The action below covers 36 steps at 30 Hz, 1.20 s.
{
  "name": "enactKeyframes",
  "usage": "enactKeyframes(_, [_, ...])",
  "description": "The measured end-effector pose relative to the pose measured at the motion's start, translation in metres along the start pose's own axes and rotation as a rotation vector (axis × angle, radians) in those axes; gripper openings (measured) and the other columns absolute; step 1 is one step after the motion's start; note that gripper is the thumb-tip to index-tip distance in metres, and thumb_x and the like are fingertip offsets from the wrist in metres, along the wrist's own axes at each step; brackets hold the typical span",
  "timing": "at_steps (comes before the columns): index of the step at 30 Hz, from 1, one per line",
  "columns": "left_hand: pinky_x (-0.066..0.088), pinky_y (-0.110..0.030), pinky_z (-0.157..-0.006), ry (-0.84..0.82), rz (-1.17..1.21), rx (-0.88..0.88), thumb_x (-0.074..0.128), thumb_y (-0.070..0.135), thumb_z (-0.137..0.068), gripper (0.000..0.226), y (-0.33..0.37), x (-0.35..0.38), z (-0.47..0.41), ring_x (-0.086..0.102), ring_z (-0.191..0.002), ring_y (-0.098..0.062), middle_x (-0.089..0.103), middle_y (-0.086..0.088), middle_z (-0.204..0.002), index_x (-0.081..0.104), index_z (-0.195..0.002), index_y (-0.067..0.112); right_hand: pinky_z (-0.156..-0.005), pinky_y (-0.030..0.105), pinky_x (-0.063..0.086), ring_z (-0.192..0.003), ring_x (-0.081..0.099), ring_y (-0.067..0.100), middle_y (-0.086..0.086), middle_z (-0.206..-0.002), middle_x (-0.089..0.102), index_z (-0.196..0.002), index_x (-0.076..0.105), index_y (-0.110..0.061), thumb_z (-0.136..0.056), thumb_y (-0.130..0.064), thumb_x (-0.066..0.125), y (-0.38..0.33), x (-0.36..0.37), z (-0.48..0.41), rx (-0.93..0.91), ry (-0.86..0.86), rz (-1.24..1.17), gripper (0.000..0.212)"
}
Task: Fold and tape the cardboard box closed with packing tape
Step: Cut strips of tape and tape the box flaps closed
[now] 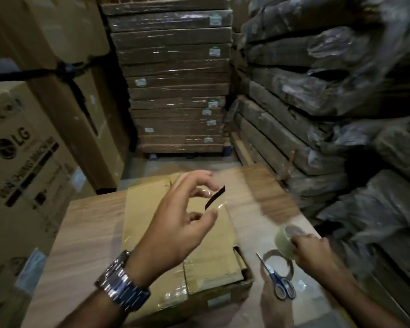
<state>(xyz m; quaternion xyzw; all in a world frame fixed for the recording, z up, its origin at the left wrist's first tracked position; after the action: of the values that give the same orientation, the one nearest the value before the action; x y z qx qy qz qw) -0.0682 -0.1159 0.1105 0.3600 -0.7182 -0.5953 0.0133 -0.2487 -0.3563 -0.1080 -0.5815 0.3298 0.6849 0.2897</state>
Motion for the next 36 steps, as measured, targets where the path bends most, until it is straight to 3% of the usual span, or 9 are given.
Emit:
enactKeyframes(3, [0.059, -0.047, -0.075, 0.016, 0.187, -0.105, 0.064, 0.005, -0.088, 0.043, -0.006, 0.001, 0.003, 0.058, -0.109, -0.001, 0.048, 0.026, -0.128, 0.052, -0.114, 0.037, -0.093, 0.031, 0.039, -0.120, 0.054, 0.014, -0.006, -0.127, 0.059, -0.121, 0.052, -0.032, -0.088, -0.028, 0.050, 0.002, 0.025, 0.003, -0.025, -0.073, 0.062, 0.034])
enactKeyframes(7, [0.061, -0.040, -0.075, 0.054, 0.414, -0.209, 0.066, 0.013, -0.084, 0.048, -0.010, 0.003, 0.006, 0.065, -0.106, -0.008, 0.055, 0.019, -0.127, 0.046, -0.120, 0.037, -0.098, 0.037, 0.034, -0.129, 0.046, 0.014, -0.010, -0.137, 0.052, -0.136, 0.041, -0.037, -0.084, -0.036, 0.057, 0.011, 0.057, 0.007, 0.010, -0.179, 0.050, 0.054])
enactKeyframes(15, [0.061, -0.043, -0.071, 0.147, 0.548, -0.249, 0.061, 0.005, -0.090, 0.049, -0.015, -0.005, 0.006, 0.070, -0.100, -0.022, 0.067, 0.015, -0.116, 0.041, -0.123, 0.035, -0.096, 0.033, 0.036, -0.125, 0.049, 0.014, -0.008, -0.131, 0.056, -0.131, 0.048, -0.030, -0.095, -0.022, 0.037, -0.003, 0.057, 0.014, 0.005, -0.133, -0.004, 0.038])
enactKeyframes(18, [0.061, -0.041, -0.069, 0.193, 0.526, -0.216, 0.060, 0.005, -0.091, 0.049, -0.016, -0.008, 0.008, 0.070, -0.100, -0.024, 0.066, 0.013, -0.118, 0.040, -0.123, 0.036, -0.087, 0.030, 0.041, -0.114, 0.057, 0.016, -0.008, -0.118, 0.065, -0.116, 0.061, -0.029, -0.092, -0.029, 0.051, -0.008, 0.023, 0.016, 0.183, 0.017, -0.369, 0.026])
enactKeyframes(20, [0.061, -0.040, -0.069, 0.215, 0.495, -0.184, 0.058, 0.005, -0.092, 0.048, -0.016, -0.008, 0.009, 0.070, -0.100, -0.023, 0.065, 0.012, -0.120, 0.040, -0.125, 0.035, -0.078, 0.027, 0.045, -0.099, 0.067, 0.019, -0.002, -0.095, 0.075, -0.099, 0.073, -0.018, -0.089, -0.026, 0.066, -0.025, -0.027, 0.026, 0.200, 0.145, -0.940, 0.015])
enactKeyframes(22, [0.061, -0.039, -0.070, 0.221, 0.478, -0.154, 0.057, 0.007, -0.091, 0.047, -0.014, -0.004, 0.010, 0.070, -0.099, -0.022, 0.064, 0.011, -0.120, 0.039, -0.125, 0.034, -0.074, 0.028, 0.047, -0.089, 0.070, 0.018, 0.002, -0.086, 0.076, -0.093, 0.073, -0.015, -0.091, -0.032, 0.061, -0.055, -0.075, 0.042, 0.158, -0.011, -1.495, 0.021])
enactKeyframes(24, [0.061, -0.039, -0.069, 0.219, 0.489, -0.123, 0.057, 0.009, -0.089, 0.045, -0.011, -0.001, 0.011, 0.071, -0.098, -0.023, 0.064, 0.010, -0.119, 0.039, -0.124, 0.032, -0.074, 0.032, 0.047, -0.088, 0.069, 0.017, 0.005, -0.094, 0.076, -0.101, 0.070, -0.014, -0.087, -0.047, 0.053, -0.086, -0.118, 0.062, 0.061, -0.241, -1.784, 0.040])
enactKeyframes(28, [0.060, -0.038, -0.068, 0.199, 0.531, -0.078, 0.060, 0.015, -0.087, 0.047, -0.007, 0.005, 0.013, 0.070, -0.099, -0.027, 0.064, 0.007, -0.121, 0.038, -0.125, 0.031, -0.064, 0.031, 0.051, -0.090, 0.068, 0.019, 0.012, -0.107, 0.073, -0.108, 0.070, -0.008, -0.072, -0.064, 0.068, -0.122, -0.156, 0.088, -0.032, -0.551, -2.053, 0.066])
enactKeyframes(36, [0.061, -0.040, -0.068, 0.205, 0.552, -0.064, 0.057, 0.011, -0.083, 0.049, -0.010, 0.008, 0.019, 0.070, -0.098, -0.030, 0.064, 0.006, -0.120, 0.038, -0.125, 0.029, -0.055, 0.025, 0.048, -0.065, 0.060, 0.012, 0.008, -0.080, 0.067, -0.095, 0.072, -0.006, -0.070, -0.024, 0.072, -0.136, -0.159, 0.092, 0.030, -0.622, -2.185, 0.030])
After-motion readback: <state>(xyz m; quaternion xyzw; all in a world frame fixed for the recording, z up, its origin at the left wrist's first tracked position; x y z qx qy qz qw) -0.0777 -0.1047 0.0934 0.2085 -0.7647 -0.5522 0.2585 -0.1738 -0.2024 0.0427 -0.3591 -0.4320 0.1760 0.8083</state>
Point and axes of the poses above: each hand's wrist, its own z-axis away from the middle knuckle, its own x-axis out of the palm, y = z × x, the point moved 7 cm from there along -z, towards the middle knuckle
